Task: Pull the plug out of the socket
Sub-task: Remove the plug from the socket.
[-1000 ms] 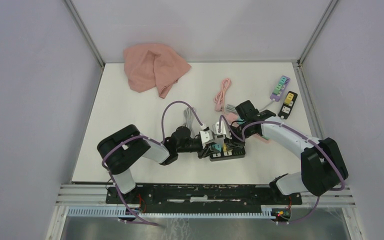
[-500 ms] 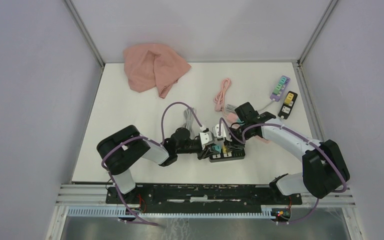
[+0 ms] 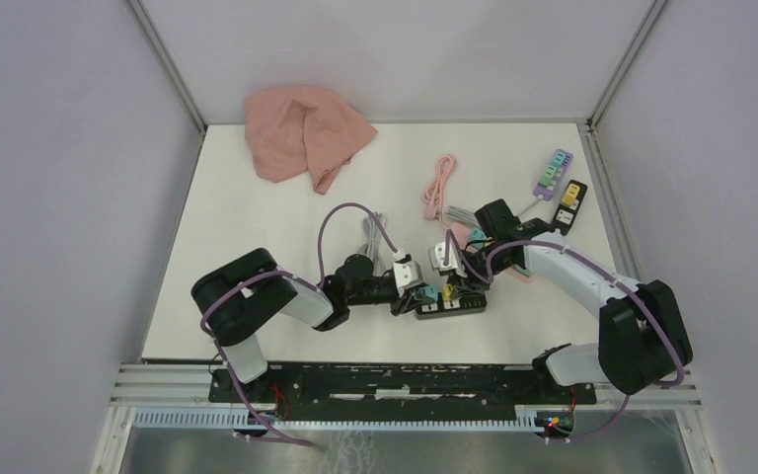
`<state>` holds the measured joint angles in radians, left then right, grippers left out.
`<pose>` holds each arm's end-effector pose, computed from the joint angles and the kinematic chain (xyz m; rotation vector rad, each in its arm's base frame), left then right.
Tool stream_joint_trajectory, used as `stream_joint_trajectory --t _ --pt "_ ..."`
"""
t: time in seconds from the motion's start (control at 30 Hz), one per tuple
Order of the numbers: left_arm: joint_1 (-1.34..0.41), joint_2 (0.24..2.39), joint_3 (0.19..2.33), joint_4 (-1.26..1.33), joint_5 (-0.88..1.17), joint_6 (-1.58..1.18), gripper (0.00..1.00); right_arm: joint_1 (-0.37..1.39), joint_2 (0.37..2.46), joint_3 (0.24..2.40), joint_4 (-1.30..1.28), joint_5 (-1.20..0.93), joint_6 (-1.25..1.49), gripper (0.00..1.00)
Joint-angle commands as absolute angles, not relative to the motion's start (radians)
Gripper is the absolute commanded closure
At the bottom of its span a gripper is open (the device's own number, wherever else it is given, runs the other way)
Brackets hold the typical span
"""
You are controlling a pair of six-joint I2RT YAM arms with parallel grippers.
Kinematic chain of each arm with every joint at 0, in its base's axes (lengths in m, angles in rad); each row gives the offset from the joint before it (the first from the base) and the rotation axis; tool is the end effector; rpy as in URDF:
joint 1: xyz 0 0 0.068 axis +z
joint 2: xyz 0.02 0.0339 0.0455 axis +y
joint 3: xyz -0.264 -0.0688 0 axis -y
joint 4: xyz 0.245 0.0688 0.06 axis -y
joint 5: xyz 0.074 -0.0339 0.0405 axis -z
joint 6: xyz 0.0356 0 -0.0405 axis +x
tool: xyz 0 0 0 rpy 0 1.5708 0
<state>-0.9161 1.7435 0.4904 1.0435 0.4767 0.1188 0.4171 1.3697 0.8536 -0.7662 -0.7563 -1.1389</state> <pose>0.1711 -0.2497 0.1376 1.2198 1.4144 -0.9863 0.2081 0.1189 0.2077 -1.8566 1.6788 0.8006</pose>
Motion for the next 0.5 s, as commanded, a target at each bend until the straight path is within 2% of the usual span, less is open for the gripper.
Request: stream_joint_trajectory --t 0.0,0.2,0.33,0.47 --pt "-0.903 1.743 0.459 1.023 0.446 0.141 0.97 0.483 1.352 0.869 -0.886 -0.829 -1.200 1.00" --pt "-0.903 1.747 0.458 1.029 0.445 0.131 0.97 0.465 1.371 0.924 -0.745 -0.814 -0.953 1.00" --pt "-0.902 1.752 0.451 1.029 0.443 0.133 0.97 0.360 1.331 0.906 -0.783 -0.820 -1.001 1.00" --pt "-0.903 1.755 0.449 1.028 0.446 0.136 0.97 0.337 1.301 0.869 -0.865 -0.828 -1.144 1.00"
